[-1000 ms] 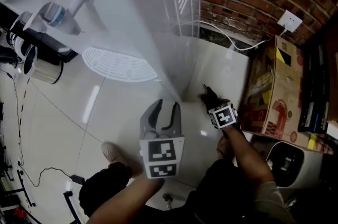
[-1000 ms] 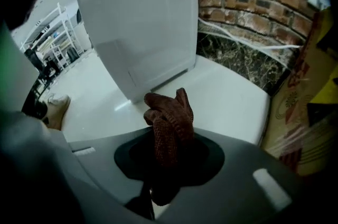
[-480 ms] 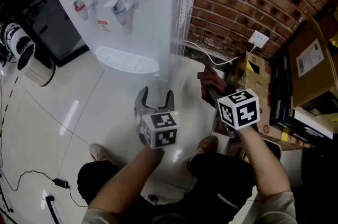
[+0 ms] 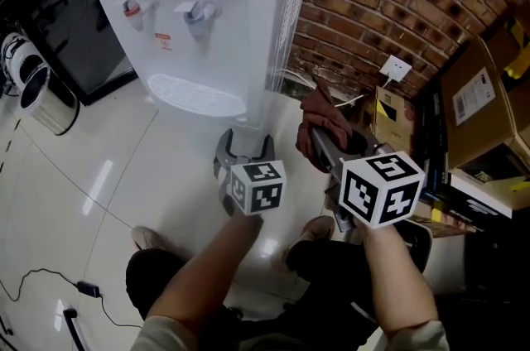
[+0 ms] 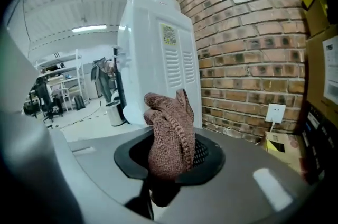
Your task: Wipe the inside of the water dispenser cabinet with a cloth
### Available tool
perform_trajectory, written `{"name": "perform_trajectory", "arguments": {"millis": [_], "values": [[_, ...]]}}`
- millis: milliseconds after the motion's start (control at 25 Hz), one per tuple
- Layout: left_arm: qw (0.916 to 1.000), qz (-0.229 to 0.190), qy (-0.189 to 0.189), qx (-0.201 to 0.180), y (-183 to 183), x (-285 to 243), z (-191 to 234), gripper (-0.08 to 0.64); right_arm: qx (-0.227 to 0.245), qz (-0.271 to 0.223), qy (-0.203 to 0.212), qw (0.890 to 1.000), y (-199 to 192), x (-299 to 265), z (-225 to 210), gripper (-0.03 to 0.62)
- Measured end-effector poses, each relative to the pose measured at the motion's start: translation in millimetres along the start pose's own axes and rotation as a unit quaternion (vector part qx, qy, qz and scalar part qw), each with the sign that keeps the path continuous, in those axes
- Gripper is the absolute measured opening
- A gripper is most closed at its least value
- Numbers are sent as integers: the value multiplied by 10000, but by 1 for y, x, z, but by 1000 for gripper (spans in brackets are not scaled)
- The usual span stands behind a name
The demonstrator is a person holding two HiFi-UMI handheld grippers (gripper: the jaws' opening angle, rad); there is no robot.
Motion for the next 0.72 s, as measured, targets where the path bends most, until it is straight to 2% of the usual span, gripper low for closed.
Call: {"name": "perform_trajectory", "arguments": {"millis": [120, 320, 400, 520, 720], "values": [[9998, -4, 191, 97, 3, -7, 0, 341, 26, -67, 265, 9996, -1, -1, 0, 103], [9973, -20, 654, 340, 7, -13, -1, 342, 485, 4, 331, 9983, -2, -5, 5, 103], [9961, -19, 798, 387, 7, -13, 1, 322, 622, 70, 364, 9974, -4, -8, 7, 103], [9965, 32, 752, 374, 7, -13, 2, 321, 690, 43, 372, 9969, -5, -9, 7, 103], [9989, -14, 316, 356, -1, -2, 12, 322, 639, -14, 402, 9971, -3, -9, 9, 103]]}}
Point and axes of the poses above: the fingertips, and each gripper's own axes: x backward along the fingers, z to its left, y out of its top, the point moved 10 cm from there along x, backward along the fingers, and after that the axes turned 3 degrees about z, right-handed, at the moved point
